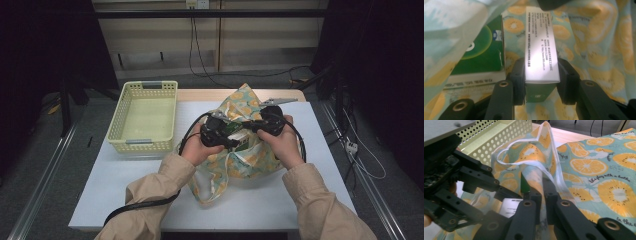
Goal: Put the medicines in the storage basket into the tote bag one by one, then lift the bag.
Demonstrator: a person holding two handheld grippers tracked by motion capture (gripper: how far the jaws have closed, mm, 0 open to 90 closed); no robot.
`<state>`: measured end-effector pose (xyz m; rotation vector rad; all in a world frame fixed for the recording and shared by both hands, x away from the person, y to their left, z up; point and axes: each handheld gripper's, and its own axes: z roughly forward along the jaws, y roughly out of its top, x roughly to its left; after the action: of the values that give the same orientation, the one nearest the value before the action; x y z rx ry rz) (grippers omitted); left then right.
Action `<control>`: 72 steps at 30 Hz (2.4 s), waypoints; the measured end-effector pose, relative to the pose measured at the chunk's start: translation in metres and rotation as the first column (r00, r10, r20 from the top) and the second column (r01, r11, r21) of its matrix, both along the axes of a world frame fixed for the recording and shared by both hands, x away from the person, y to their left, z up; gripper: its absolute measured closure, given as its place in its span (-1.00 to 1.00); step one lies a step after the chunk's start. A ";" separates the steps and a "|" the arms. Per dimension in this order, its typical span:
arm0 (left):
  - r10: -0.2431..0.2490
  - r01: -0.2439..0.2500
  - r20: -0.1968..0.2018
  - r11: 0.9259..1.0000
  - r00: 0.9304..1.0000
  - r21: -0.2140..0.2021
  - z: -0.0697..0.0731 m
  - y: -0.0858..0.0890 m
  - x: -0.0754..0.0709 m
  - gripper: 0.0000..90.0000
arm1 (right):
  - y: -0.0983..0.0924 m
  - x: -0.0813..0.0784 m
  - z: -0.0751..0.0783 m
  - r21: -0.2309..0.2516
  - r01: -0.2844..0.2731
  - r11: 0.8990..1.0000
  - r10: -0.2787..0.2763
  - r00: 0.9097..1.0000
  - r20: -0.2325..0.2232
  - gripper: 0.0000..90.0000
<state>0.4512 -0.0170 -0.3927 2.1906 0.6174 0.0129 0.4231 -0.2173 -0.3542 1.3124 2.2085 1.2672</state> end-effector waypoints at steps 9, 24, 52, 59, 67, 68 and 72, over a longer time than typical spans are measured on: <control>-0.004 0.003 -0.035 0.999 0.999 -0.034 -0.009 -0.002 0.004 -0.15 | 0.000 0.000 -0.005 -0.002 -0.001 1.000 0.001 1.000 -0.007 0.98; -0.036 0.036 -0.012 0.999 0.999 -0.003 0.012 0.050 -0.010 -0.65 | -0.001 0.000 -0.012 0.003 -0.001 1.000 0.001 1.000 -0.017 0.98; -0.074 0.075 -0.019 0.990 0.997 0.119 -0.039 0.099 -0.047 -0.71 | 0.001 -0.001 -0.014 0.003 0.004 1.000 -0.004 1.000 -0.016 0.98; -0.060 0.061 -0.011 0.985 0.998 0.160 -0.051 0.095 -0.039 -0.47 | 0.002 -0.002 -0.013 0.002 0.002 1.000 -0.002 1.000 -0.015 0.98; -0.071 0.069 0.000 0.974 0.997 0.215 -0.050 0.092 -0.035 0.42 | 0.000 -0.002 -0.010 0.009 0.002 1.000 -0.002 1.000 -0.007 0.98; -0.048 0.050 -0.018 0.980 0.999 0.194 -0.050 0.091 -0.035 0.59 | -0.001 -0.003 -0.010 0.009 0.002 1.000 -0.002 1.000 -0.006 0.98; -0.004 0.012 -0.044 0.984 0.999 0.176 -0.045 0.090 -0.033 0.92 | -0.002 -0.004 -0.009 0.008 0.001 1.000 -0.001 1.000 -0.005 0.98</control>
<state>0.4184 0.0730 -0.4377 2.3701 0.6536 0.0166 0.4195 -0.2191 -0.3633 1.3215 2.2079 1.2752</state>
